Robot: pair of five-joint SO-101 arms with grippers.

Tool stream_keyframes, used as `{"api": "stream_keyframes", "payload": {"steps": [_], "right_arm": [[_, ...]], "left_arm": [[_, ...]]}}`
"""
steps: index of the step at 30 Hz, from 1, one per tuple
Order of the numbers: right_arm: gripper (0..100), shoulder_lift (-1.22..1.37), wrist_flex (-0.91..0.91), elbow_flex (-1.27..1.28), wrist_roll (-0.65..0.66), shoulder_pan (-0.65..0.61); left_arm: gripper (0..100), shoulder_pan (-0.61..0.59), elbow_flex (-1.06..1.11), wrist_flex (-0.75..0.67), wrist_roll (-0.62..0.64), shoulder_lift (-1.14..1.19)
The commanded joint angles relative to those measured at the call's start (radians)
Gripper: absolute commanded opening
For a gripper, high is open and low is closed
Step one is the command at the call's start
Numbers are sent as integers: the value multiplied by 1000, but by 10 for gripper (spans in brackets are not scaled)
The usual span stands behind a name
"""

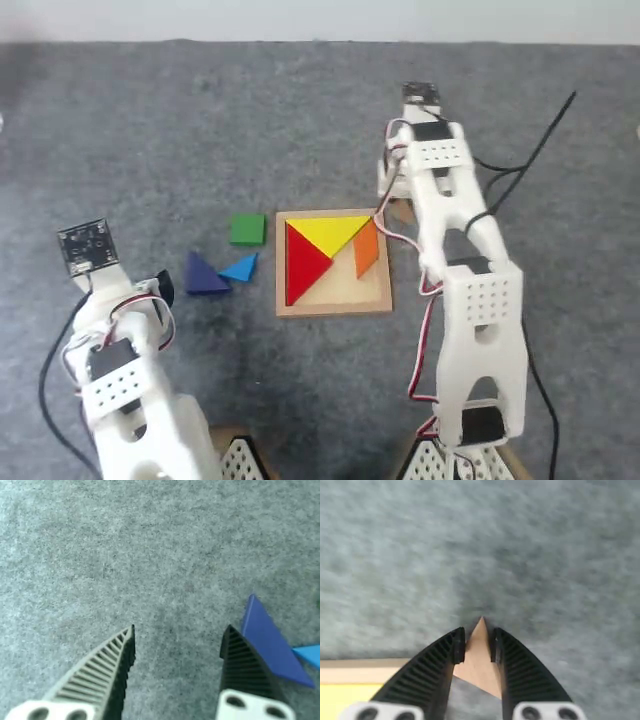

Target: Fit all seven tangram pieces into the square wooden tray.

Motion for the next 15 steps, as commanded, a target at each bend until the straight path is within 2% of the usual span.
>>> {"api": "stream_keyframes", "payload": {"steps": [1,8,15], "right_arm": [[91,-27,50,-14,66,87],[91,-30,251,-9,229,122],[137,-213,280,98,235,166]], "left_arm": [[269,8,-4,-23,-11,-8],[269,8,-4,-23,-11,-8],[269,8,-4,-23,-11,-8]]}}
